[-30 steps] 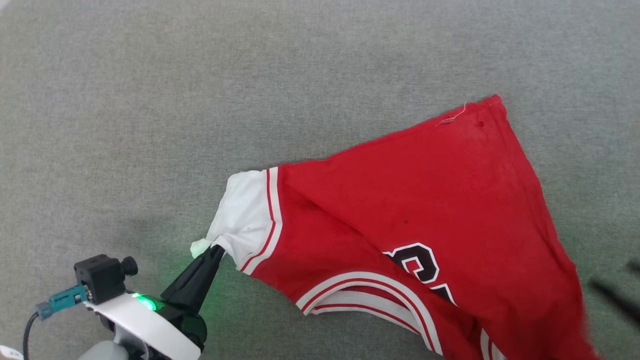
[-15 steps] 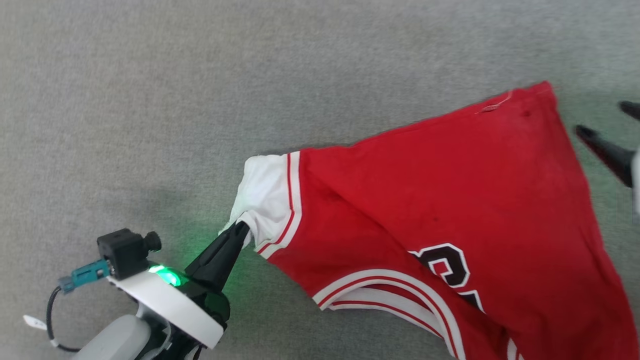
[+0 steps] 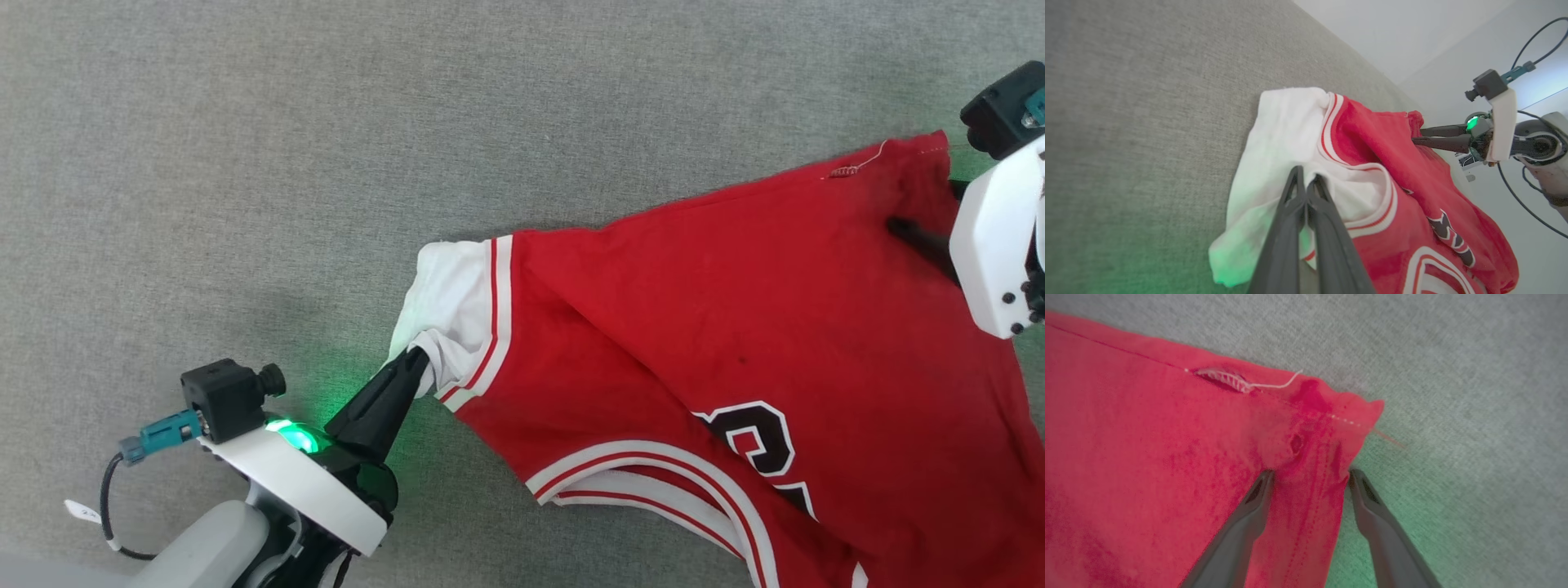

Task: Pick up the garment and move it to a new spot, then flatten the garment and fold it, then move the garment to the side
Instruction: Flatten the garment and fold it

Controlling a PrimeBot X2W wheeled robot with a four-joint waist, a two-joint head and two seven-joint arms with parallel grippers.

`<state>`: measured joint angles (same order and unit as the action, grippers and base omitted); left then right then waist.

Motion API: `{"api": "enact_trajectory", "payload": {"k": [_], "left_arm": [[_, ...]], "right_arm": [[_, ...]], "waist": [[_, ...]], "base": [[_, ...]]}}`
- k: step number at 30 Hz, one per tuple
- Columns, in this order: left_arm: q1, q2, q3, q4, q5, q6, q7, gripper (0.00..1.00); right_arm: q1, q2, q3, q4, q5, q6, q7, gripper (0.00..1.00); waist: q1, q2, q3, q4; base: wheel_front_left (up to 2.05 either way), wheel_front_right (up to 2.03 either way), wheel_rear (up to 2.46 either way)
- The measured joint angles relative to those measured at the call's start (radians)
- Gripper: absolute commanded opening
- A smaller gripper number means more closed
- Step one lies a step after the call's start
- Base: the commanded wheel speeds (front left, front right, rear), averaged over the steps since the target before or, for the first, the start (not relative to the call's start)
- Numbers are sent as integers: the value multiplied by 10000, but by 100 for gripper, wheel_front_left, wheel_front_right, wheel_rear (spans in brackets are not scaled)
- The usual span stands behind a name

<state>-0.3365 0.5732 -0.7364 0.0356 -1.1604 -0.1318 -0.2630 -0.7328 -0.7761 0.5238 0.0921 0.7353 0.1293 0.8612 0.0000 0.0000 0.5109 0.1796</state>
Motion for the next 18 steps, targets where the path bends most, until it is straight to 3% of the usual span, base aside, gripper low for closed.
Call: {"api": "enact_trajectory", "payload": {"k": [9,18], "left_arm": [[-382,92,-337,525,90,0,0,0],[-2006,343,343,1022,295,0,0,0]], "right_arm": [[-452,491,182,991,437,17,-1459,0],[-1346,1116,-1344,2140,750,15,-3777,0]], "waist": [[0,0,-341,-170],[0,0,-976,-524]], "base": [[0,0,0],[0,0,0]]}}
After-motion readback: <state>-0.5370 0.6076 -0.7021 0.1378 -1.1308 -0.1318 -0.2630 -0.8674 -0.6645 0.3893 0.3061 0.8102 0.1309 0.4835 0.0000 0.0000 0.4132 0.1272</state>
